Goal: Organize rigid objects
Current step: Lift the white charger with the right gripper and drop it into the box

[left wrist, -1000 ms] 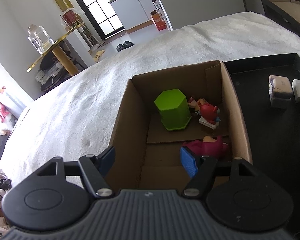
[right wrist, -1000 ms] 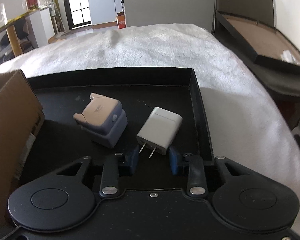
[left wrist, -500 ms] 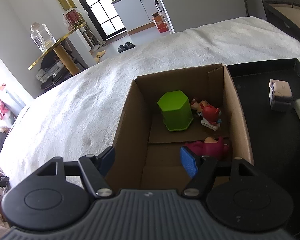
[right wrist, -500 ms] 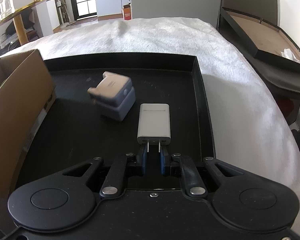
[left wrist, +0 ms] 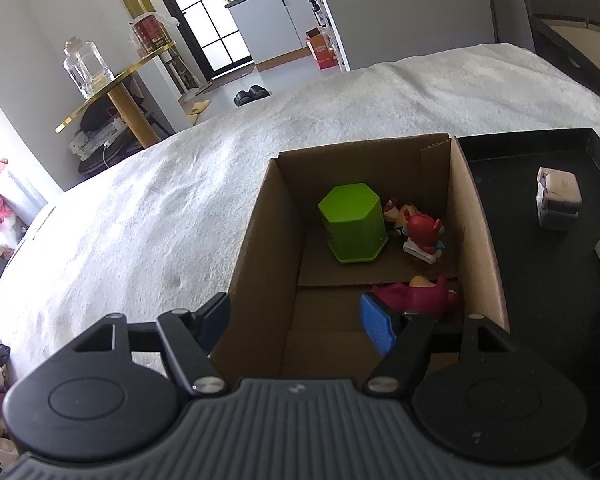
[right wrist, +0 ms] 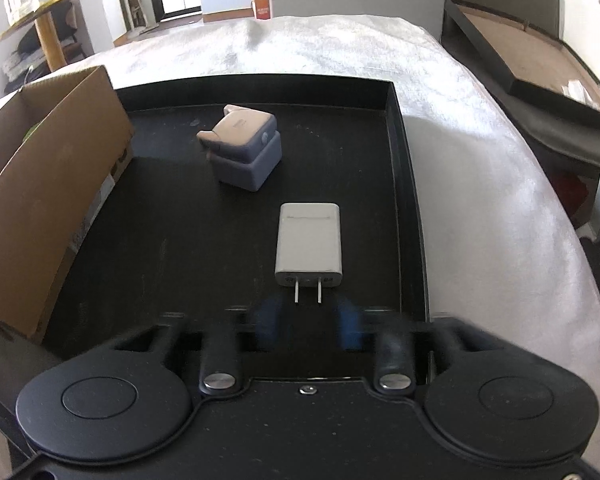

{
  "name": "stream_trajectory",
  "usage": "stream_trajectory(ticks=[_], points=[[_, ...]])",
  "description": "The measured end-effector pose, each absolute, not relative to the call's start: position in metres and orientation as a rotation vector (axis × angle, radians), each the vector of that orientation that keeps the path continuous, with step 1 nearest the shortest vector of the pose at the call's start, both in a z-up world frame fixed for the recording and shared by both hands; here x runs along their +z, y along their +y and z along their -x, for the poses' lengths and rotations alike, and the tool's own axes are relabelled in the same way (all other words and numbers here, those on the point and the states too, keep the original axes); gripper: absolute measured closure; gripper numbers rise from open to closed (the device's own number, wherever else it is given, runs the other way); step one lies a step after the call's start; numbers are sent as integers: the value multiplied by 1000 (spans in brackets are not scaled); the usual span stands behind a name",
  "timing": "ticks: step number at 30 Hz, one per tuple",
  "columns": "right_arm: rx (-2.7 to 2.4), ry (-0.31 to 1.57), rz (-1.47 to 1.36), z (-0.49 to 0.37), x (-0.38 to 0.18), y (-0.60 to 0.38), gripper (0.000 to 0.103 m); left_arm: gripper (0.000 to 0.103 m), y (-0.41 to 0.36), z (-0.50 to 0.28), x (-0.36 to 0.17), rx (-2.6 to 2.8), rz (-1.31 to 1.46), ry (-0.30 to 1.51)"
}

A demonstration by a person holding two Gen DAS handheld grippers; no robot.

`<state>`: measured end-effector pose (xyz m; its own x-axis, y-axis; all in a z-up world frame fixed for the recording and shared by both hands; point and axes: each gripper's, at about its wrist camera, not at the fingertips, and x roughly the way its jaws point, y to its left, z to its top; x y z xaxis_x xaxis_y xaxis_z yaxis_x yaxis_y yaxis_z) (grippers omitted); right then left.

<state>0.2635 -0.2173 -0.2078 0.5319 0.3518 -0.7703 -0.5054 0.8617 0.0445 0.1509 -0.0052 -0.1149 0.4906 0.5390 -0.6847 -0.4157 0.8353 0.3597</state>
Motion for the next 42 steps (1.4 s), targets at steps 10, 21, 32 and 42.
stream_trajectory(ticks=[10,21,32,42], points=[[503,849,177,-275,-209,-201,35,33,1,-150,-116,597,-143,886],[470,848,202,-279,-210,-199,67,33,2,-150,-117,600,-145,884],[494,767,168,-266,-176,-196,67,33,10,-141,-111,603,-119,864],[577,693,180,-253,-153,-172,67,33,24,-131,-111,609,-74,858]])
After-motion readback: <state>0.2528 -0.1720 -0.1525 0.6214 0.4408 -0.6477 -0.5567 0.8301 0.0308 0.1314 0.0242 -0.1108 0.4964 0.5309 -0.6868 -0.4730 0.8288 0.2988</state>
